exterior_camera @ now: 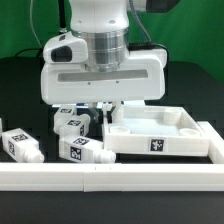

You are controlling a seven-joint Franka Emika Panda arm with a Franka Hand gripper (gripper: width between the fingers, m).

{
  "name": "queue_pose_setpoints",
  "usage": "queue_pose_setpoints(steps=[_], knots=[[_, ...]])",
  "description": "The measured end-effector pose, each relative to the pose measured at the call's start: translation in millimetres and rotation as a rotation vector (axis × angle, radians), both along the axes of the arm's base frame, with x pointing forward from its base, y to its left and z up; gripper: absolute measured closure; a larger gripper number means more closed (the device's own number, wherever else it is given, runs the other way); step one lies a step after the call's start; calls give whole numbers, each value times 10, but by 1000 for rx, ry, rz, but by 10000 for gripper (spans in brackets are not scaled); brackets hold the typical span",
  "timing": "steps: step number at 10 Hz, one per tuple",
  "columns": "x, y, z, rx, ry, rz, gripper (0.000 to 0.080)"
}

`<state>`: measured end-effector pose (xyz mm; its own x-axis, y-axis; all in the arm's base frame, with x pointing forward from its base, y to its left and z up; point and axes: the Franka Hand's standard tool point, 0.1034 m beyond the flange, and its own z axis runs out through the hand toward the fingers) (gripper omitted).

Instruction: Assemble one leg

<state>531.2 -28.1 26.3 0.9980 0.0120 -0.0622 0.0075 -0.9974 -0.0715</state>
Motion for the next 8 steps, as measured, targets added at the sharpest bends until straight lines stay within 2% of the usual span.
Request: queue_pose_setpoints(steps=[4,6,8], knots=[[16,-3,-17,-1,-9,24,747],[2,97,-11,2,39,-19,747],[154,52,-26,8,64,-49,747]])
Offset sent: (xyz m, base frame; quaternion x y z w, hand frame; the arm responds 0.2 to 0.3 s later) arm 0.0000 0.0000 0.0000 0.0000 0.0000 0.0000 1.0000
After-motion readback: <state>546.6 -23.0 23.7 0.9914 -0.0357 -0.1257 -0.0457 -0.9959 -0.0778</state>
